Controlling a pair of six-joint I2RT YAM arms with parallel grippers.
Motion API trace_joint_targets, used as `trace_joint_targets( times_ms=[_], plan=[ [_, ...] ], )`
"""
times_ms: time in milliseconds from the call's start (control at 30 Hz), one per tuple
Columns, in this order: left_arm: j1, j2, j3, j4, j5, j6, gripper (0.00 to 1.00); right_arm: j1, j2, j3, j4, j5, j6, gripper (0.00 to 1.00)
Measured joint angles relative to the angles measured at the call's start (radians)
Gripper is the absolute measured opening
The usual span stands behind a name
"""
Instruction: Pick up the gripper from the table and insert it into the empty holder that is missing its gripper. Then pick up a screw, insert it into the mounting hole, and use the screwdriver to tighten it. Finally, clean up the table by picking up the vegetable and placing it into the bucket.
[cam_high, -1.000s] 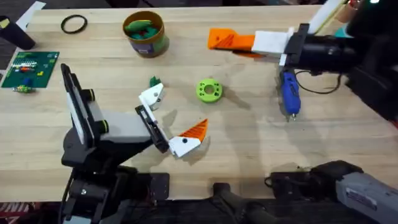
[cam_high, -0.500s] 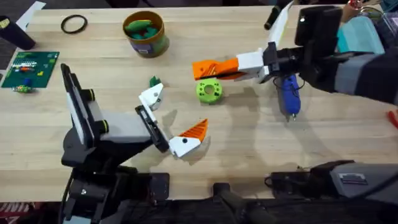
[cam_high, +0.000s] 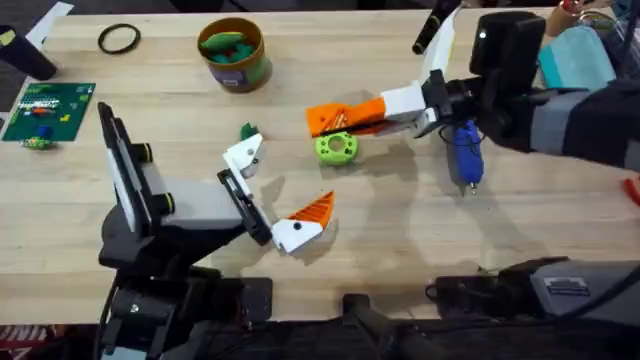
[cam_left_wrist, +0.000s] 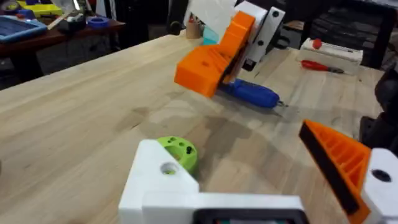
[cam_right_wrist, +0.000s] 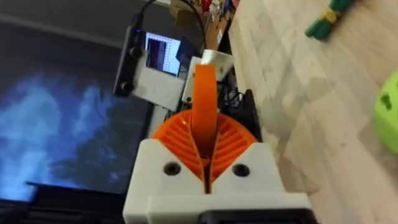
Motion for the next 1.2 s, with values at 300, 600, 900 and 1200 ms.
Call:
trace_joint_targets(
  times_ms=[300,600,900,1200],
  plan=[
    [0.000,0.000,0.000,0.000,0.000,-0.002,0.983,0.008,0.104,-0.111,0.719,-0.037,0.441,0.007],
    [0.000,0.000,0.000,0.000,0.000,-0.002,0.983,0.082,0.171,-0.124,0.778,-0.070,0.668,0.007],
    [0.000,0.000,0.000,0.000,0.000,-0.002,0.983,0.157,0.195,-0.128,0.713,-0.072,0.704,0.007],
    [0.000,0.000,0.000,0.000,0.000,-0.002,0.983,0.186,0.195,-0.128,0.707,-0.072,0.702,0.007]
  ],
)
